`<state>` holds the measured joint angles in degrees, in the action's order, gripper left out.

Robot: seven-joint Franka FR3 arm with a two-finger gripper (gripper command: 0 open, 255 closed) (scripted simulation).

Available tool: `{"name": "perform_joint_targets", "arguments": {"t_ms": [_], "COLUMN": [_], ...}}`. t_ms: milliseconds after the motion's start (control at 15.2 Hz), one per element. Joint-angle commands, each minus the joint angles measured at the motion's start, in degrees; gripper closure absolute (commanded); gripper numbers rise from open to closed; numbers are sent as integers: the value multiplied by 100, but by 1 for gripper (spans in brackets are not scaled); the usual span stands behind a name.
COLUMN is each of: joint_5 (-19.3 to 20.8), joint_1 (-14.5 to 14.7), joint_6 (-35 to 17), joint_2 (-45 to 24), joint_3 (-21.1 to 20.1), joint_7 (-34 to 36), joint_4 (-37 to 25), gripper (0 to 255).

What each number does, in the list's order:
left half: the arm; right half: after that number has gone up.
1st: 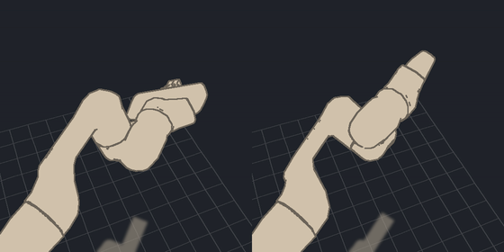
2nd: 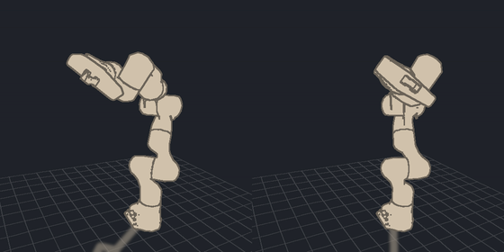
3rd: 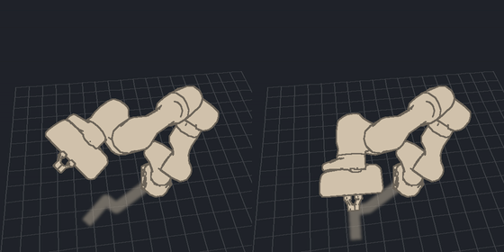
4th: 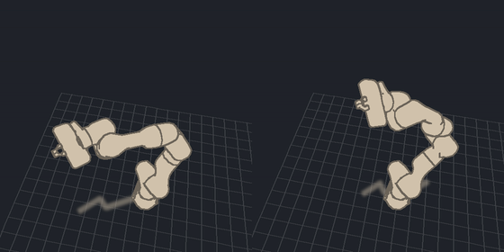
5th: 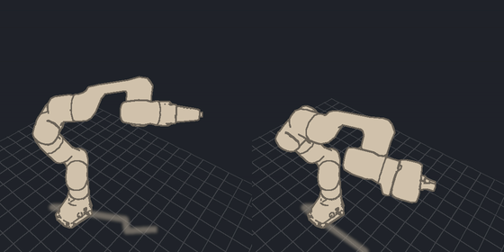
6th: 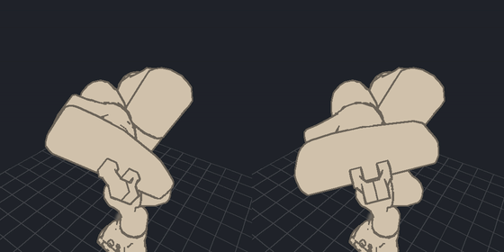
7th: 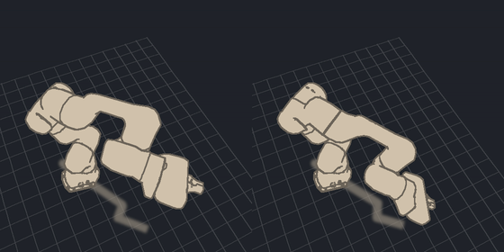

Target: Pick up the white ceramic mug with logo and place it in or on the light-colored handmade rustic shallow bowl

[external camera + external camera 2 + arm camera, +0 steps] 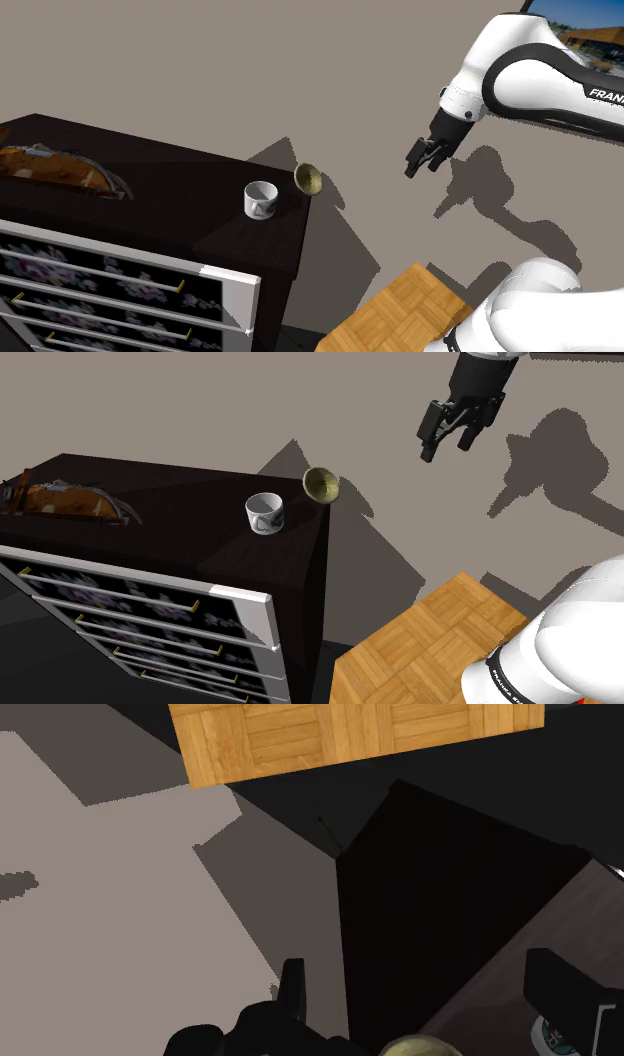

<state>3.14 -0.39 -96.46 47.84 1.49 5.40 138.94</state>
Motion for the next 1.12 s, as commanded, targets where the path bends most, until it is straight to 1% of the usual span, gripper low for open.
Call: {"name": "perform_joint_targets", "arguments": {"t_ms": [0,528,1056], "joint_5": [0,-289,-421], "joint_1": [0,210,362], "joint_6": [0,-1308,-2363], "joint_2": [0,-1403,-3025], "joint_3": [0,-338,-652], "joint_7": [0,410,778], "joint_4": [0,-106,-703], "gripper": [0,0,0]}}
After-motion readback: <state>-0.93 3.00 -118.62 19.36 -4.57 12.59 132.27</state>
